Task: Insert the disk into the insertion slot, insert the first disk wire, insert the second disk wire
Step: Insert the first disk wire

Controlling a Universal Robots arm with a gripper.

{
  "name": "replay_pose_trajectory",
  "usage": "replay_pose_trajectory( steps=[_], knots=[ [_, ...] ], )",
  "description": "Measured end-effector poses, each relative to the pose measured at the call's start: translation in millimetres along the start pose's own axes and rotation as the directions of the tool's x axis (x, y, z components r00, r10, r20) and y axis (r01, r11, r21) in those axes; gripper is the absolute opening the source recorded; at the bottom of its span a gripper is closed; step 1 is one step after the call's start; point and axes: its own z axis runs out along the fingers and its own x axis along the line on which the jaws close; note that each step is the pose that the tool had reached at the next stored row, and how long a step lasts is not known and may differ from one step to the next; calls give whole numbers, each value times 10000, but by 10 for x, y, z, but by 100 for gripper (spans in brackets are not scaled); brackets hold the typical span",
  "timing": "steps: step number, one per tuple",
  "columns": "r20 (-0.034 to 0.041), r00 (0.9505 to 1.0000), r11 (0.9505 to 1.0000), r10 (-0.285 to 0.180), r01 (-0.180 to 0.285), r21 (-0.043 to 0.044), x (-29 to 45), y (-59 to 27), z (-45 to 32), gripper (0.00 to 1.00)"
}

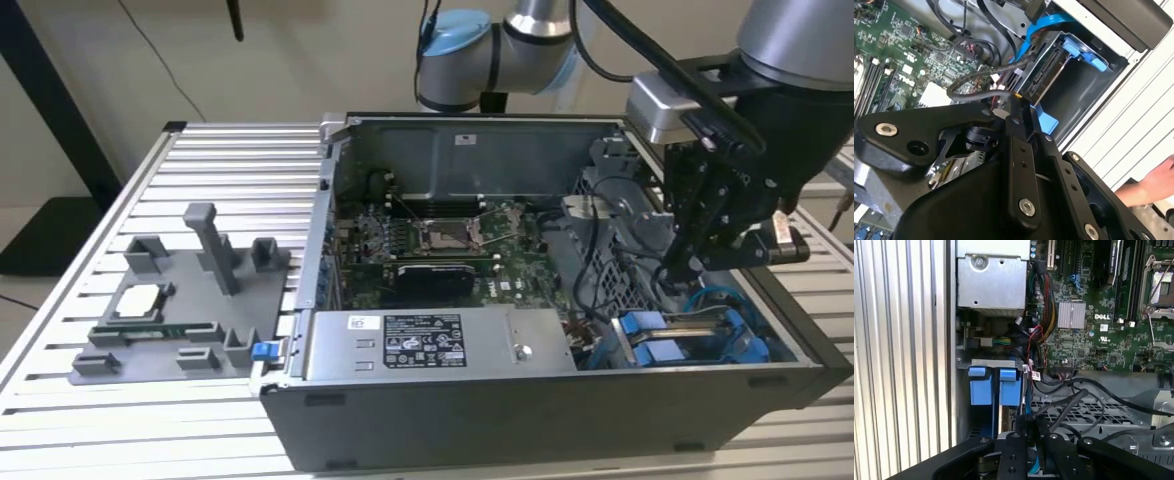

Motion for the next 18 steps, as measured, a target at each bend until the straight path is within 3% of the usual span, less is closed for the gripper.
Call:
replay_pose_trajectory(
  steps=[9,18],
  knots=[
    [3,10000,9996,16,-16,-276,48,-124,60,0],
    [3,10000,9988,30,-30,-485,91,-250,123,0]
  ],
)
